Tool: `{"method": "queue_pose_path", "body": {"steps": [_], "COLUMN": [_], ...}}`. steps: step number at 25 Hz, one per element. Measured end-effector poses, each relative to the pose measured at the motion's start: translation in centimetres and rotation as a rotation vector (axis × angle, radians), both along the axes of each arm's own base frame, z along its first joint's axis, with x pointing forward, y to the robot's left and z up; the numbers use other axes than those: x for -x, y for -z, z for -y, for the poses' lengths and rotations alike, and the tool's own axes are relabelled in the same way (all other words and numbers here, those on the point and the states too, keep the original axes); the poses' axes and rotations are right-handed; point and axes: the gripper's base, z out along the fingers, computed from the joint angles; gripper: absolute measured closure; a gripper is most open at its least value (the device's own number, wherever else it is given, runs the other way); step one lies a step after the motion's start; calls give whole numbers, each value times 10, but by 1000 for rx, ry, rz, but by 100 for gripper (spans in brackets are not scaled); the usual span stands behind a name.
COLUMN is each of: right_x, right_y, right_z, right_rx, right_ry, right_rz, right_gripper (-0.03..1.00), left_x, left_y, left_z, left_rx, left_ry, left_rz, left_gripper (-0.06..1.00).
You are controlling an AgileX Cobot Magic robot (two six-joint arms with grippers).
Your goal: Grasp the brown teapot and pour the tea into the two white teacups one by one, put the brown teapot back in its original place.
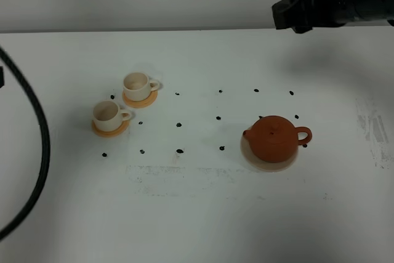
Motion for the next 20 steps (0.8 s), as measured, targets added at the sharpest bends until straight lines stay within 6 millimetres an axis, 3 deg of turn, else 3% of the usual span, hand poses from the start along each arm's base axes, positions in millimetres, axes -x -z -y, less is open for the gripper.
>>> {"method": "queue_pose_path", "body": {"steps": [5, 12, 16, 20], "right_x": [26, 48, 54, 54], "right_y": [12, 27, 38, 39], "right_z": [12, 22, 24, 26], "right_rx": [26, 61, 66, 70], "right_ry": [56, 83, 98, 109], "right_rz": [76, 110, 106, 128], "right_gripper": [47, 47, 47, 48], "left_x": [58, 125, 149, 159], "left_y": [1, 20, 35, 56], "left_z": [-2, 0, 1, -3], "left_rx": [-44, -11, -3, -25], "left_ry": [-55, -98, -109, -151], "left_rz": [67, 79, 49, 2], "left_gripper": [44, 44, 44, 44]}}
